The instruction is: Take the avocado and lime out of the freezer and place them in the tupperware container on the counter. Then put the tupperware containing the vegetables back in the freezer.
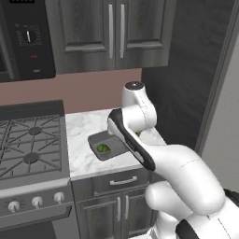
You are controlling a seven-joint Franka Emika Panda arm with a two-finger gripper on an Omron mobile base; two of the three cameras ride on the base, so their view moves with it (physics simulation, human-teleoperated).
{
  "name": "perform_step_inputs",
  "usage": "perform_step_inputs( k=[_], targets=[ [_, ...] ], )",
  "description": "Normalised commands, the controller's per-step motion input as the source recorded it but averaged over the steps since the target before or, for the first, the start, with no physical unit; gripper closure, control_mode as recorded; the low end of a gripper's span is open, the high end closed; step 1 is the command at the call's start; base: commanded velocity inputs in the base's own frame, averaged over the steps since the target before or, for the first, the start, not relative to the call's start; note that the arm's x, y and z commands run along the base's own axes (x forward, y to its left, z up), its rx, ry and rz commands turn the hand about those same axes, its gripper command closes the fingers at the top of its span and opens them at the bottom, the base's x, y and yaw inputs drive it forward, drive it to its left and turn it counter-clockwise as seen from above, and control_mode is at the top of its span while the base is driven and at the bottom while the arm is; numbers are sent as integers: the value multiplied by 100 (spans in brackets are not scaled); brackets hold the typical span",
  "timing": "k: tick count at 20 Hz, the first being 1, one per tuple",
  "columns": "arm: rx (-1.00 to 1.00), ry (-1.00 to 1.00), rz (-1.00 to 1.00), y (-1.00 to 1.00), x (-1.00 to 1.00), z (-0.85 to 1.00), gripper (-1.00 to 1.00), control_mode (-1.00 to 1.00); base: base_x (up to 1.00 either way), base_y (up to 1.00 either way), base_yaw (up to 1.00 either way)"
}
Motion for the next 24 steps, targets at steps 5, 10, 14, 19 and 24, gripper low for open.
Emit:
perform_step_inputs(
  k=[5,10,14,19,24],
  targets=[
    [0,5,0,17,69,-57,100,-100,0,0,0],
    [0,1,0,13,68,-49,100,-100,0,0,0],
    [0,0,0,0,41,-39,100,-100,0,0,0],
    [0,0,1,0,26,-37,100,-100,0,0,0],
    [0,0,0,0,40,-37,100,-100,0,0,0]
  ],
)
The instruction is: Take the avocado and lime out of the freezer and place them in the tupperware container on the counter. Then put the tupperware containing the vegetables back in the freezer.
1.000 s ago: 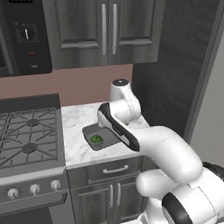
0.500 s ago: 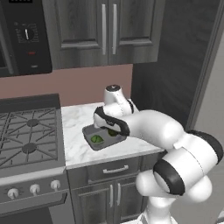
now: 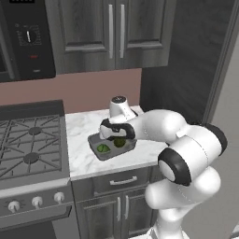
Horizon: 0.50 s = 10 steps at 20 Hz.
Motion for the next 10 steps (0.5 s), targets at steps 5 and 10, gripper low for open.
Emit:
perform_step_inputs(
  k=[5,10],
  targets=[
    [0,0,1,6,51,-24,100,-100,0,0,0],
    [0,0,1,12,37,-17,100,-100,0,0,0]
  ],
)
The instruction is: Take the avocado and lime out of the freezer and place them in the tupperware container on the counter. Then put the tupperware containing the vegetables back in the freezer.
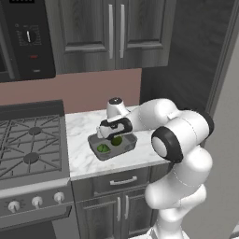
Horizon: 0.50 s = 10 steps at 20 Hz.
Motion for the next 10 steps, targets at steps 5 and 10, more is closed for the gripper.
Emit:
perform_step_inputs(
  k=[5,10],
  targets=[
    [0,0,1,18,10,-25,-100,-100,0,0,0],
    [0,0,0,7,-8,-8,-100,-100,0,0,0]
  ],
)
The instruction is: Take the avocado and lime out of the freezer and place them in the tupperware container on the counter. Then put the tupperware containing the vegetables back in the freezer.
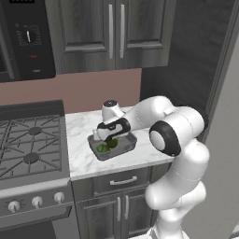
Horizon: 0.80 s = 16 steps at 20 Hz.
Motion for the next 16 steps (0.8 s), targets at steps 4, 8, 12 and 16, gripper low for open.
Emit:
perform_step_inputs(
  k=[4,8,12,16],
  targets=[
    [0,-3,0,0,-16,12,-100,-100,0,0,0],
    [0,-7,0,-14,-15,46,-100,-100,0,0,0],
    [0,-4,0,-27,-12,59,-100,-100,0,0,0],
    [0,-5,0,-51,-10,59,-100,-100,0,0,0]
  ],
)
